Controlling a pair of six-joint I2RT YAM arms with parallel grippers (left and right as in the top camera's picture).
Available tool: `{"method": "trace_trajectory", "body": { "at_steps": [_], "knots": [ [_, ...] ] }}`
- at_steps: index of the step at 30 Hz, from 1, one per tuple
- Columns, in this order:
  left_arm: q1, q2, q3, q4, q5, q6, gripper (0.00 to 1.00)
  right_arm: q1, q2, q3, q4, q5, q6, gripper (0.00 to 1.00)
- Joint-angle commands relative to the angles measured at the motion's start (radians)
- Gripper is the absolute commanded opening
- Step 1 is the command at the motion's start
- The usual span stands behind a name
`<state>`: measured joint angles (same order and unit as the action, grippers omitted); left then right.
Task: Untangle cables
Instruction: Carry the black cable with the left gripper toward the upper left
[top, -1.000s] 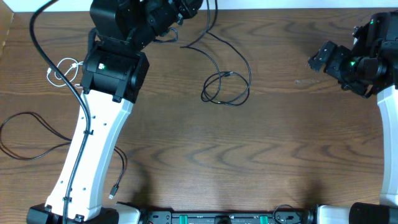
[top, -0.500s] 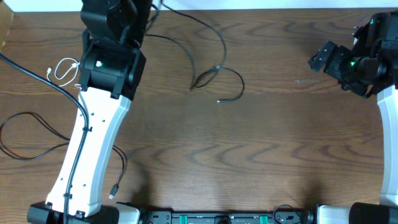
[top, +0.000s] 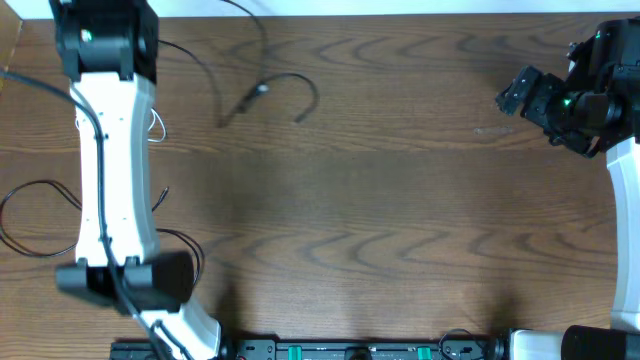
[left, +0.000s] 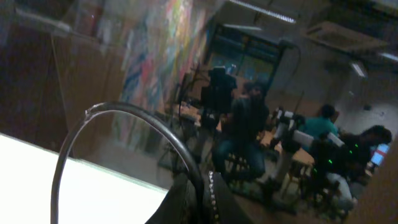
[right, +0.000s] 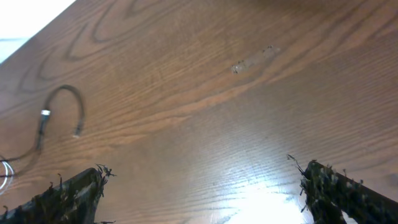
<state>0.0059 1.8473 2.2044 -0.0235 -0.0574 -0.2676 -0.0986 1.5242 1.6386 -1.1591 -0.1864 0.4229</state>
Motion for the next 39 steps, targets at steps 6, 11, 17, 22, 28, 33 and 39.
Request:
{"method": "trace_trajectory", "body": {
  "at_steps": [6,11,17,22,28,33,39],
  "knots": [
    [0.076,0.257,0.175,0.017,0.016,0.059,0.07,-0.005,0.001,0.001,-0.001,0.004,-0.017,0.99],
    [0.127,0.373,0.175,0.034,0.016,0.092,0.07,-0.005,0.001,0.001,-0.001,0.004,-0.017,0.99],
    [0.238,0.485,0.175,0.080,-0.020,0.092,0.07,-0.005,0.001,0.001,-0.001,0.004,-0.017,0.99],
    [0.349,0.524,0.175,0.076,-0.087,0.145,0.32,-0.005,0.001,0.001,-0.001,0.004,-0.017,0.99],
    [0.471,0.545,0.173,-0.023,-0.081,0.143,0.93,-0.005,0.001,0.001,-0.001,0.004,-0.017,0.99],
    [0.528,0.542,0.173,-0.118,0.048,0.143,0.94,-0.005,0.001,0.001,-0.001,0.004,-0.017,0.99],
    [0.530,0.541,0.173,-0.316,0.327,0.121,0.94,-0.005,0.001,0.001,-0.001,0.004,-0.017,0.99]
  ]
}}
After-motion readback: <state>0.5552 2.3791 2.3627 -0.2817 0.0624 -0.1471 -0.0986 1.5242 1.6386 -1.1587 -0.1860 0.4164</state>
